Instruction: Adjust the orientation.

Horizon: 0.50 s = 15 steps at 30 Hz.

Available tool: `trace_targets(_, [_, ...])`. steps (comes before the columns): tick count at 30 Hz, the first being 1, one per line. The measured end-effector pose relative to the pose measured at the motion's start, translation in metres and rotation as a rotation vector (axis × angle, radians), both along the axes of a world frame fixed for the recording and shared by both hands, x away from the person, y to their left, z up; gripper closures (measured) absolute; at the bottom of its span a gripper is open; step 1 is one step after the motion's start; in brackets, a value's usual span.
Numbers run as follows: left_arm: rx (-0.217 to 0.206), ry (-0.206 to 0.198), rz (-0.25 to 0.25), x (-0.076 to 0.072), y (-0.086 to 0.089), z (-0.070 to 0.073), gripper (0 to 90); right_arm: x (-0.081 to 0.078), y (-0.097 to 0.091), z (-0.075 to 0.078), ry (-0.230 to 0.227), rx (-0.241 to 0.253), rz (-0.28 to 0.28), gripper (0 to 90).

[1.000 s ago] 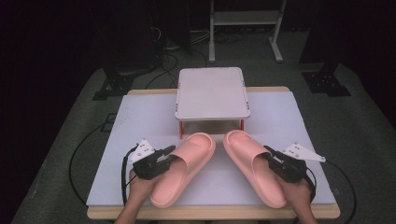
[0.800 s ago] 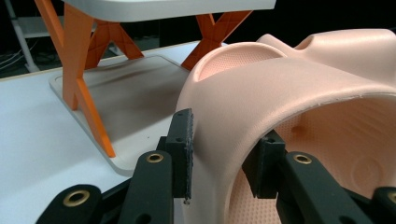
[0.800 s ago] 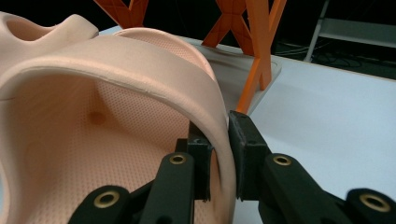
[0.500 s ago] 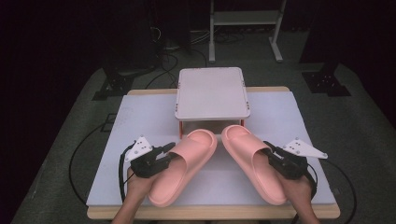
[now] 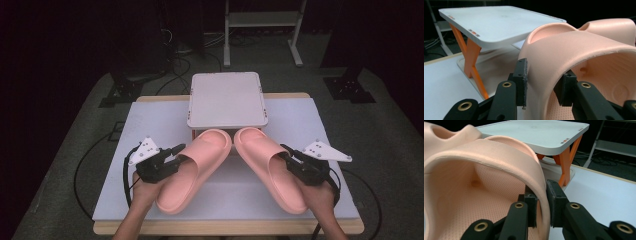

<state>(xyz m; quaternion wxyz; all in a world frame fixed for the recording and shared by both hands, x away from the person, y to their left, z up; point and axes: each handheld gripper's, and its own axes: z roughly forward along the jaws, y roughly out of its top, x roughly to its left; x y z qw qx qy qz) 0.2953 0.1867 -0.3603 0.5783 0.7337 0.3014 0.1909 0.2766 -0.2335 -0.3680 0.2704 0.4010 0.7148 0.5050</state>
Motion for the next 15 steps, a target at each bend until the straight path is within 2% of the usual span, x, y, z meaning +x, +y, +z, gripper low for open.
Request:
trace_targets(8, [0.001, -0.005, -0.006, 0.0, 0.0, 0.007, 66.3, -0.002, -0.001, 0.004, -0.004, 0.01, 0.002, 78.8])
trace_targets(15, [-0.001, -0.013, -0.006, -0.001, 0.0, 0.014, 66.4, -0.008, 0.0, 0.016, -0.021, 0.01, 0.008, 78.8])
